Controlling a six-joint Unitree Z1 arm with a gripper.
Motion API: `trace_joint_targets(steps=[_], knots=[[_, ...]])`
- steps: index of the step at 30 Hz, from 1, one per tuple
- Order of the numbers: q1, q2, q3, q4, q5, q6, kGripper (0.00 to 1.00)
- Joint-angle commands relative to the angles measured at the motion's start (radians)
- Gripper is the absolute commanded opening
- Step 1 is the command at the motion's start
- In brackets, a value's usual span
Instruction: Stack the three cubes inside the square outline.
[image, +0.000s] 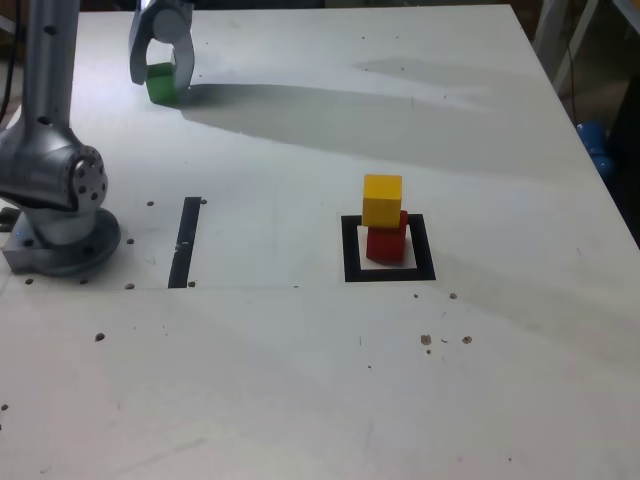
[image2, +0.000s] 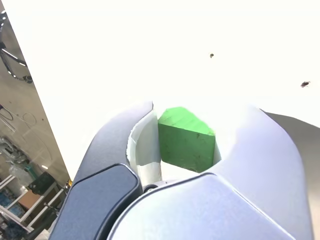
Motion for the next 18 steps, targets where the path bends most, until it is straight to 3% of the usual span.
trace_joint_targets(steps=[1, 10, 18], knots=[[-0.009, 0.003, 0.005, -0.003, -0.002, -0.003, 0.30], [-0.084, -0.045, 0.008, 0.012, -0.002, -0.031, 0.30], [-0.241, -0.144, 0.008, 0.097, -0.026, -0.103, 0.29]])
